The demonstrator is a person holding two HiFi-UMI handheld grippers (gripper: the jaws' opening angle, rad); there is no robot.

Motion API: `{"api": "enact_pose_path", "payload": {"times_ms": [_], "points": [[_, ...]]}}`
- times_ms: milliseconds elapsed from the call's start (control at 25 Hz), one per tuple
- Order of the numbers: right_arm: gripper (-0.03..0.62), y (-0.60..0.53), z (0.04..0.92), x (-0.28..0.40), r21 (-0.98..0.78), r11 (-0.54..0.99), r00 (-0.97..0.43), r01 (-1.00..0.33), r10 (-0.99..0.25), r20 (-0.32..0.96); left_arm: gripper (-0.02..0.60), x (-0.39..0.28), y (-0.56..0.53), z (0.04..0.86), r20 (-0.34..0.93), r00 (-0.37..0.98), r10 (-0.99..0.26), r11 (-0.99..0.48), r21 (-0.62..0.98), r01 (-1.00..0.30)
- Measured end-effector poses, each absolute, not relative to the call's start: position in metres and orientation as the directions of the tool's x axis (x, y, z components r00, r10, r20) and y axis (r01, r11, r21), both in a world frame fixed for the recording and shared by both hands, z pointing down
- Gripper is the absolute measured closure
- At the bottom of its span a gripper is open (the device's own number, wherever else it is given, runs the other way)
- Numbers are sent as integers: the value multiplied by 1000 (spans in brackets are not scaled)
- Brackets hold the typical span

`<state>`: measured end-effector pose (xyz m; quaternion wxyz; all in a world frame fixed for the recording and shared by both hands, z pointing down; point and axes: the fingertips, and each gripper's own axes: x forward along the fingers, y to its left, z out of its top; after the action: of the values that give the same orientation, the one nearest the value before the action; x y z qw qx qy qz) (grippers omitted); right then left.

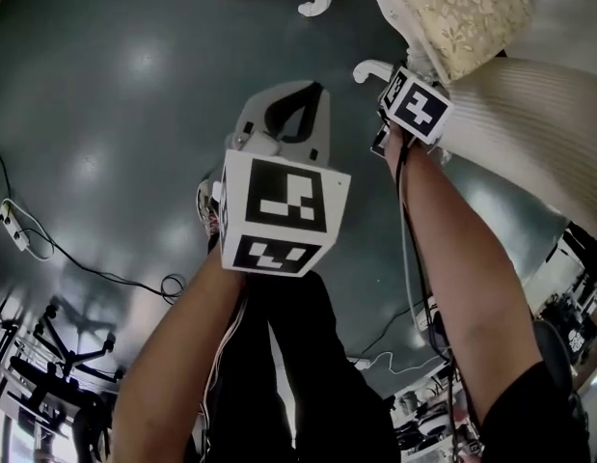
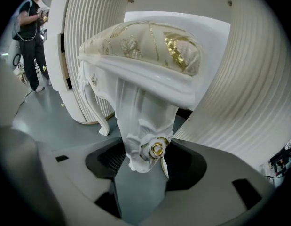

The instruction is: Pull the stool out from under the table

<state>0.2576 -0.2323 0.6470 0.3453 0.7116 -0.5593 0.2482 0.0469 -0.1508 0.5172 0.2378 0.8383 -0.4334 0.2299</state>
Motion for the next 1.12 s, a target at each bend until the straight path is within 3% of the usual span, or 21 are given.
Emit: {"api": "enact_pose_path", "payload": {"times_ms": [1120], "points": [[352,-99,668,169,210,-2,157,-978,-671,725,575,-7,-23,554,663,528,-530,-593,155,-790]]}}
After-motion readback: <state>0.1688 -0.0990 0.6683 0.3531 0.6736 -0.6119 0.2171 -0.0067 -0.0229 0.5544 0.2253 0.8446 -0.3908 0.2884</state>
